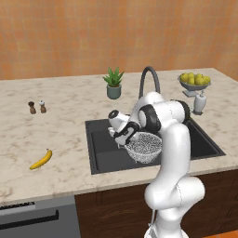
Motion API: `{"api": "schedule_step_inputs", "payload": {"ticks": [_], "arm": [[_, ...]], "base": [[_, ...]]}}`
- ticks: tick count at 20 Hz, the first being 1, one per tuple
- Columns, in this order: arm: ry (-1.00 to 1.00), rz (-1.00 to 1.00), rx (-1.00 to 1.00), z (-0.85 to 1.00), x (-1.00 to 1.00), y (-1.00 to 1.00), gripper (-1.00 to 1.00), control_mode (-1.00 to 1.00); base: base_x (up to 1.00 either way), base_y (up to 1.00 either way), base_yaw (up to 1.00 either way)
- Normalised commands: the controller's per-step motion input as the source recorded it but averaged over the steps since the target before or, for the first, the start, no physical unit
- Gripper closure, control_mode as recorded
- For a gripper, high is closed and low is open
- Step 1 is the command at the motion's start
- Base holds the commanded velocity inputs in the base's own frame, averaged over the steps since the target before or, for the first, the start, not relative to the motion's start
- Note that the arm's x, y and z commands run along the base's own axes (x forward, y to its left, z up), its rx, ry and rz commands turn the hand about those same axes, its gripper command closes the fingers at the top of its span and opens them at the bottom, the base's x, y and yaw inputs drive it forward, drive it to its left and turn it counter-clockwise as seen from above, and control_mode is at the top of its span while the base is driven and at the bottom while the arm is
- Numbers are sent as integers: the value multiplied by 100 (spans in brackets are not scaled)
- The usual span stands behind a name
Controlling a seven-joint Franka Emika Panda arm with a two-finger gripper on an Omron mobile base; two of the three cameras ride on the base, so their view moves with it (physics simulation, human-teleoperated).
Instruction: Put the colander in the sink, put the banana in the colander, and turn on the sink faucet and pour water over the colander.
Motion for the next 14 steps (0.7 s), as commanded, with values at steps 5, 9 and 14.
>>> {"api": "schedule_step_inputs", "payload": {"ticks": [5,9,14], "arm": [[7,0,-7,-81,10,-43,100,-100],[0,0,0,-68,28,-44,100,-100],[0,0,0,-52,11,-43,-100,-100]], "base": [[0,0,0],[0,0,0],[0,0,0]]}}
